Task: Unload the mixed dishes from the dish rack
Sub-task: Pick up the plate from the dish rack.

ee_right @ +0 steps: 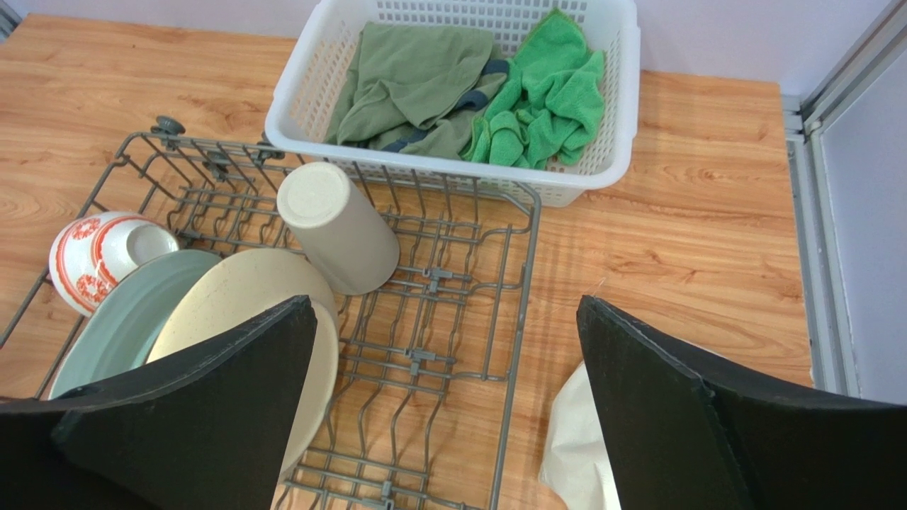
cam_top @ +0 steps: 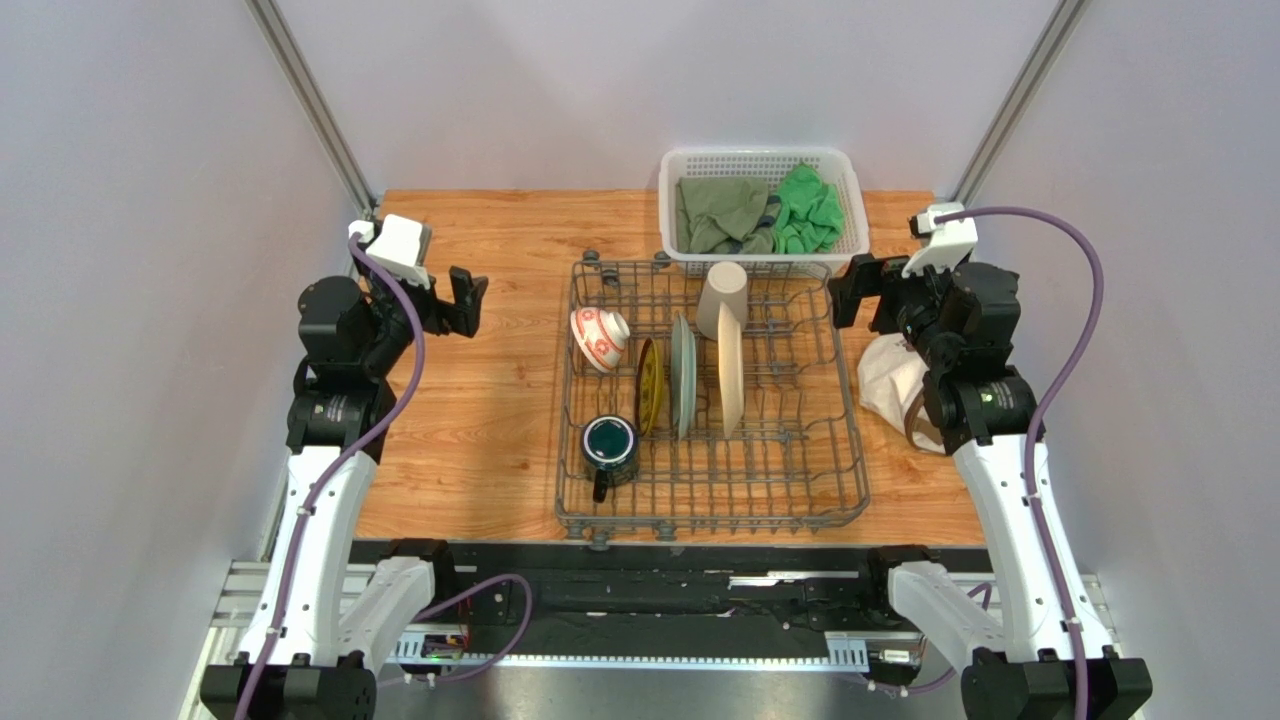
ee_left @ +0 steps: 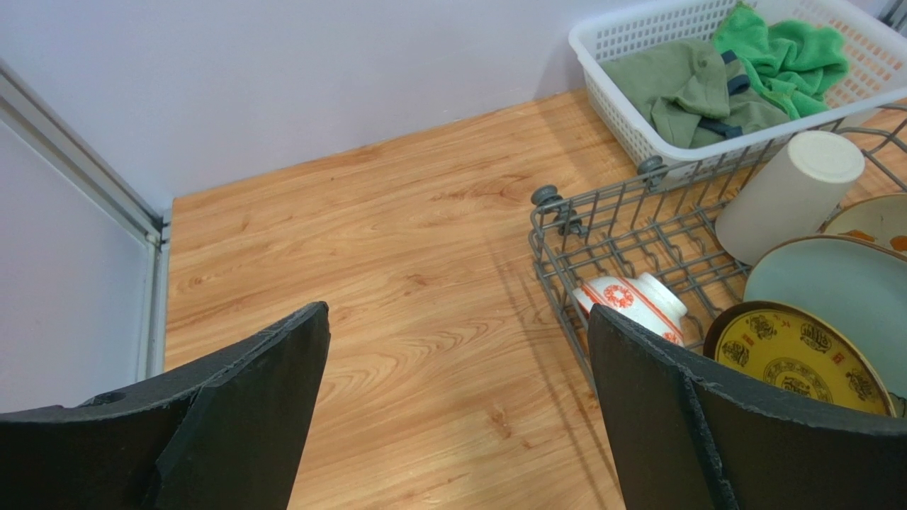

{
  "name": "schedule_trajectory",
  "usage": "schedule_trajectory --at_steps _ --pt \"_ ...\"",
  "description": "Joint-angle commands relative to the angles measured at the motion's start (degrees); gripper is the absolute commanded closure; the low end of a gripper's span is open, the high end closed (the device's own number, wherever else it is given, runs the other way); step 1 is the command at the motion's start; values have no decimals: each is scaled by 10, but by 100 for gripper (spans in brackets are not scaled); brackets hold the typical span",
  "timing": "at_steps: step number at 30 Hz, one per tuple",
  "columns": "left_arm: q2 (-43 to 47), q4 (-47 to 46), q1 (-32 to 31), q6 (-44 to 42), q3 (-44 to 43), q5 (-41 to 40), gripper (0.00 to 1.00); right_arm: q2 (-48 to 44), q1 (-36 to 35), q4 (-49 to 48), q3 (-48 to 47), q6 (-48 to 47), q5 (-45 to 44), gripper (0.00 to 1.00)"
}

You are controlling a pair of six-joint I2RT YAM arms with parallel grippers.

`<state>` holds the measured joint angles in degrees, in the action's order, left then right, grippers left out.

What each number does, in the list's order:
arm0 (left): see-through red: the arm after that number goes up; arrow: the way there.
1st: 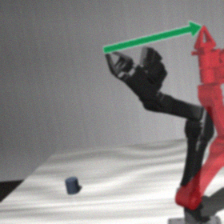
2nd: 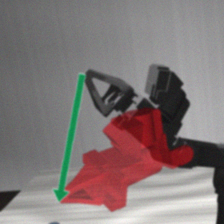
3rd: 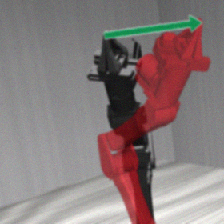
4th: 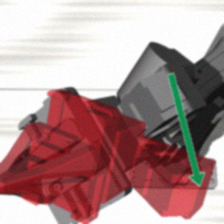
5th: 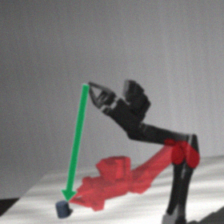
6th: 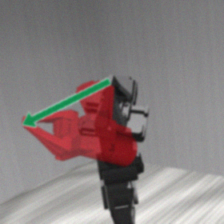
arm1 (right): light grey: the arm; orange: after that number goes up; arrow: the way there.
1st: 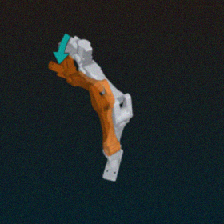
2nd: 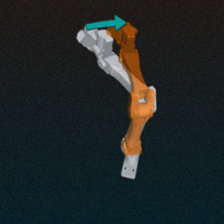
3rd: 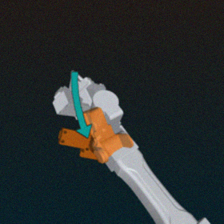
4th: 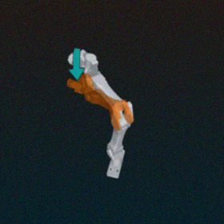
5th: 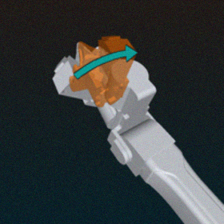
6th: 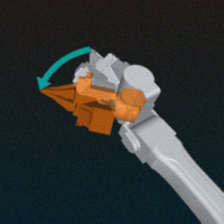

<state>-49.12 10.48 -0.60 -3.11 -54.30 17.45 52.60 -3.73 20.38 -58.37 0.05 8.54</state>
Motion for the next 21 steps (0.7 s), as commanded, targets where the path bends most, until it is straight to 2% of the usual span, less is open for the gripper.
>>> schedule_trajectory --at_steps 1,3,6,12,17,21 --pt "8 -14 2 -8 1 -7 1 17 -9 47 -64 -14 30 1" --pt "7 -14 3 -8 1 -8 1 31 -20 91 -88 -14 32 1" --pt "5 -15 2 -8 2 -10 1 50 -82 151 -132 -18 2 1" --pt "0 -11 2 -8 2 -26 1 87 -232 215 -177 -20 -143 3" --pt "3 -11 2 -6 3 -46 1 132 -283 235 -198 -5 -200 4" --pt "9 -9 2 -9 5 -57 1 166 -301 233 -200 12 -200 5"
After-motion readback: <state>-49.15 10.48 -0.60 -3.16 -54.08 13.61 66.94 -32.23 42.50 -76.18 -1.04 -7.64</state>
